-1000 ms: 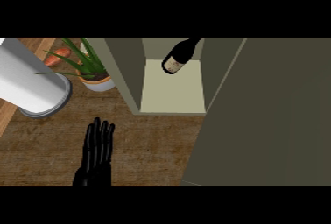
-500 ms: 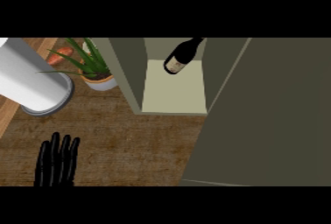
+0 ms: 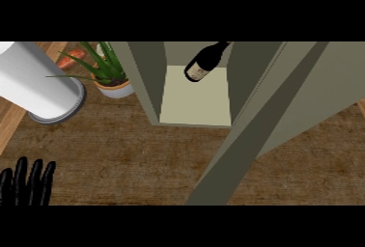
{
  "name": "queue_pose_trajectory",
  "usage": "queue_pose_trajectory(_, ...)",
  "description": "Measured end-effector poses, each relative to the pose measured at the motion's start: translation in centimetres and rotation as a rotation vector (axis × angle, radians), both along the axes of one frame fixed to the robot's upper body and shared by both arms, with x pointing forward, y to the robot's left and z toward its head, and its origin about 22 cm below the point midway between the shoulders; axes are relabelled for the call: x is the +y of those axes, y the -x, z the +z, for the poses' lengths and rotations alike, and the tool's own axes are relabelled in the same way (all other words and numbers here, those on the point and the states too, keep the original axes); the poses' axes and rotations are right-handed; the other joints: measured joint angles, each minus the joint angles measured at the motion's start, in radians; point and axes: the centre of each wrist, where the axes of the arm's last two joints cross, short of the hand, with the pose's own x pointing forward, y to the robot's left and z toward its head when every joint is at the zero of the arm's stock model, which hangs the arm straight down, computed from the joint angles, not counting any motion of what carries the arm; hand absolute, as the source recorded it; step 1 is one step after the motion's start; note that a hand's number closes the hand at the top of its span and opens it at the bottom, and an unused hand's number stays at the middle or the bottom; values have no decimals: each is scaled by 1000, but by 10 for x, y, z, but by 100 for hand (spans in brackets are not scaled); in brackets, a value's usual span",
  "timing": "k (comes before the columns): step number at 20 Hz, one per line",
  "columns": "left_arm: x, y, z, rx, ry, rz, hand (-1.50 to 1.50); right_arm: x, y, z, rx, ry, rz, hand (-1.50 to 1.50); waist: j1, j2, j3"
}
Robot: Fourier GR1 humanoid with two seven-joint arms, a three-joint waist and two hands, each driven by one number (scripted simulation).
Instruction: Pick up the wine, place it into the cabinet and close the cabinet
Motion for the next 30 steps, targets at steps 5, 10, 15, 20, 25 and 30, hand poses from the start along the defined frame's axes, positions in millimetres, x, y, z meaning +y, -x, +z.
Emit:
queue_pose_trajectory(5,24,5,7,-9,2,-19,-150,19,-5,9,-27,-29,2,150,10,2,0)
queue_pose_trajectory(10,46,3,14,-22,-3,-36,-150,38,-18,17,-43,-44,8,150,18,6,0)
queue_pose_trajectory(15,62,3,16,-36,-2,-55,-150,80,-52,29,-35,-32,-4,150,36,11,1)
queue_pose_trajectory(20,77,-1,25,-46,4,-63,-150,115,-93,54,-49,-10,-25,150,45,16,2)
queue_pose_trajectory(25,91,-3,30,-53,8,-71,-150,143,-134,76,-56,20,-33,150,48,20,3)
queue_pose_trajectory(30,99,-6,38,-63,3,-85,-150,154,-161,86,86,90,122,150,64,29,3)
